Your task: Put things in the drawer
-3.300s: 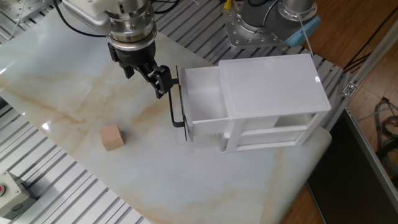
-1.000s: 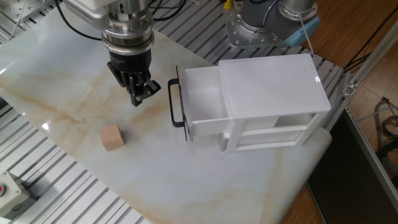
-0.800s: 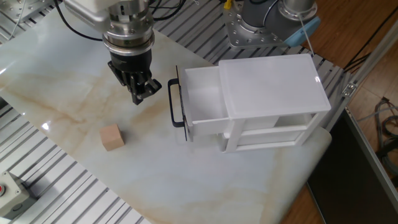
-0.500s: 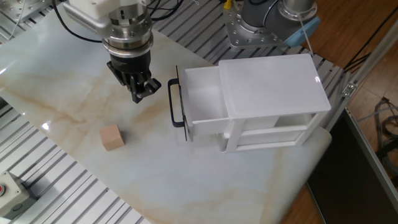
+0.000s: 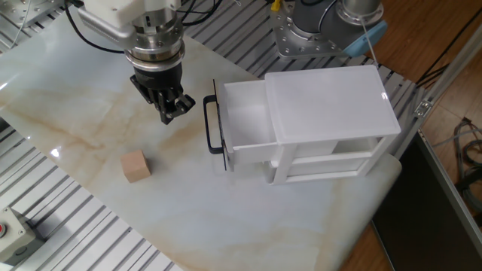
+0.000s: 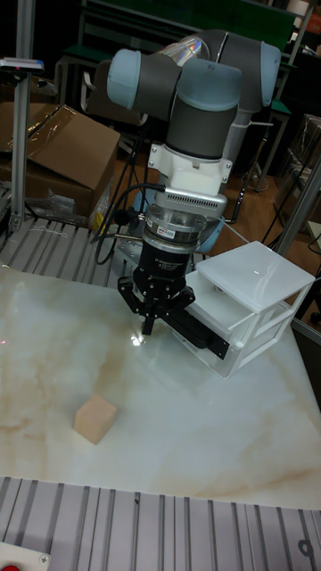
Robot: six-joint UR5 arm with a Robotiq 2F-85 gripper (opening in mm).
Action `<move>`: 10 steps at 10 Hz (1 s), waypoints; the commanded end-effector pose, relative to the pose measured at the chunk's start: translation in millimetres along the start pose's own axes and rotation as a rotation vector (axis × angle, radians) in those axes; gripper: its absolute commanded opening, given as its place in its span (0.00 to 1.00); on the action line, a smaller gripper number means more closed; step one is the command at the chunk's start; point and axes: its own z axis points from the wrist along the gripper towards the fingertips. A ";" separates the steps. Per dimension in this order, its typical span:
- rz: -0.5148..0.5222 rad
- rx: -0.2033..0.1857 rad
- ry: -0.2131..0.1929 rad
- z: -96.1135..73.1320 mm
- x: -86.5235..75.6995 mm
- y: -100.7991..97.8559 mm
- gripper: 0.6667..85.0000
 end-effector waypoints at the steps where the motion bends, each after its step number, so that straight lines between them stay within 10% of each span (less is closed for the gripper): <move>1: -0.003 -0.047 -0.035 7.0 -2.7 6.7 0.00; 10: -0.015 -0.042 -0.034 10.0 -0.1 7.3 0.00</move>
